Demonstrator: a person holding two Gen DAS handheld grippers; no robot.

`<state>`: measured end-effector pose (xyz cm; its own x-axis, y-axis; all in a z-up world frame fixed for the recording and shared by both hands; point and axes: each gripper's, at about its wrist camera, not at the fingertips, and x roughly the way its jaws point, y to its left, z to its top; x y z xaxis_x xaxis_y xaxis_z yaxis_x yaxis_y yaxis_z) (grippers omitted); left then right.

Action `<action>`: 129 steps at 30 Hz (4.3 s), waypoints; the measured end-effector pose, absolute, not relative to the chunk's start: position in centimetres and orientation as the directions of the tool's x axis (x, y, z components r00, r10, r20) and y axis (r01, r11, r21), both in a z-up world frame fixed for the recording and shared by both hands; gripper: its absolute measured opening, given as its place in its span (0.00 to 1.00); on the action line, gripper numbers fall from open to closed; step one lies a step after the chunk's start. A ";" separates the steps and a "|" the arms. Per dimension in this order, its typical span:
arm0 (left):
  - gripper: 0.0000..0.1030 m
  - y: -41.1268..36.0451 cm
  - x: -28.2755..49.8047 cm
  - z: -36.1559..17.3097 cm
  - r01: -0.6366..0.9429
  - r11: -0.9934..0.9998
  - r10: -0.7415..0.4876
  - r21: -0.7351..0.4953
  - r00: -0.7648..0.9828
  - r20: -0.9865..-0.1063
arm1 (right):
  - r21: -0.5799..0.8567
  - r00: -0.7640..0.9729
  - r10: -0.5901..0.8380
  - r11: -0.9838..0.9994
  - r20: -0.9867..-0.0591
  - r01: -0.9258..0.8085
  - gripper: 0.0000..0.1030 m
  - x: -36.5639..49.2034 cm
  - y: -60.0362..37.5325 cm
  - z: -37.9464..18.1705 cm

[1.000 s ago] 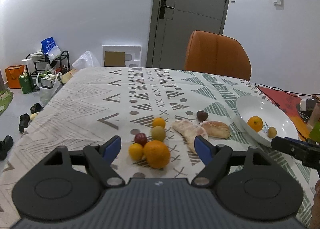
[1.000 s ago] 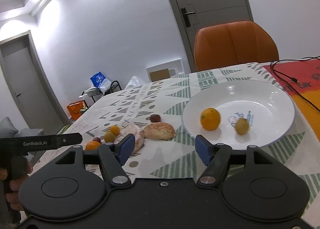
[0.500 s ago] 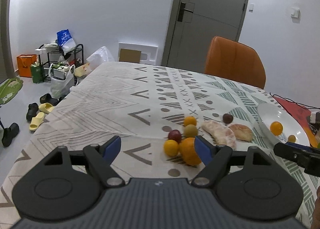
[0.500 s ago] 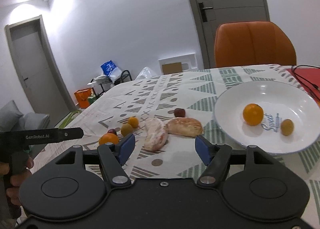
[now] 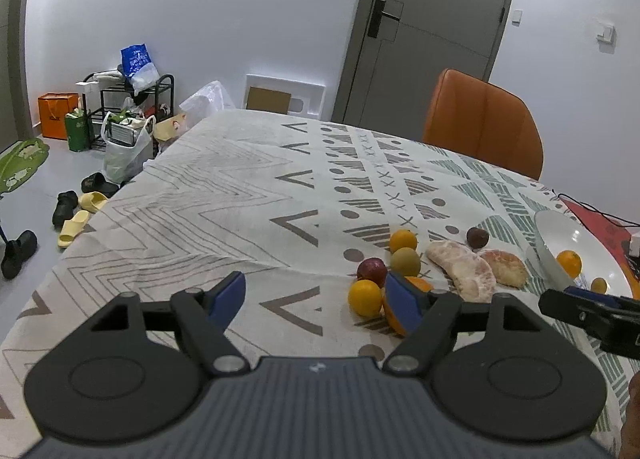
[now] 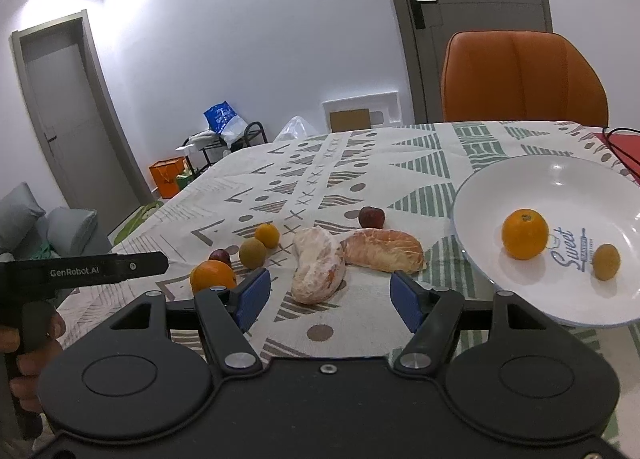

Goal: Organize fruits
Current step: 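Withdraw both open tools from the plate back to the fruit cluster, then grasp the peeled white pomelo segment with right tool while left tool grasps a yellow apricot, then carry the pomelo segment with right tool while left tool carries the apricot toward the plate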

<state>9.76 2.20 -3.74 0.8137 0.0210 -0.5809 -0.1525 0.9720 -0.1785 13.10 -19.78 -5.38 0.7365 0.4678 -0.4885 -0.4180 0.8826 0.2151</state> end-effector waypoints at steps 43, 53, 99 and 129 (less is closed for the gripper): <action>0.21 1.7 12.8 -6.0 -0.072 0.972 -0.088 -0.224 0.773 -0.628 | 0.095 0.682 0.423 0.881 -0.596 -0.463 0.62 18.1 -13.6 -7.8; 0.21 3.0 12.0 -5.6 -0.108 0.965 -0.068 -0.240 0.779 -0.624 | -0.008 0.725 0.349 0.898 -0.594 -0.439 0.38 17.9 -12.7 -7.7; 0.21 0.6 10.6 -4.0 -0.089 0.962 -0.081 -0.257 0.806 -0.586 | -0.003 0.727 0.380 0.885 -0.572 -0.465 0.35 15.5 -15.4 -8.0; 0.21 -6.2 12.7 -2.3 0.051 0.978 -0.157 -0.202 0.818 -0.554 | 0.061 0.847 0.279 0.957 -0.453 -0.282 0.34 14.4 -25.0 -4.6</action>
<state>12.72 -6.16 -2.29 0.8176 -0.1565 -0.5540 0.0506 0.9781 -0.2017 14.40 -24.97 -4.56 0.8469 0.2786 -0.4529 -0.2822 0.9574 0.0611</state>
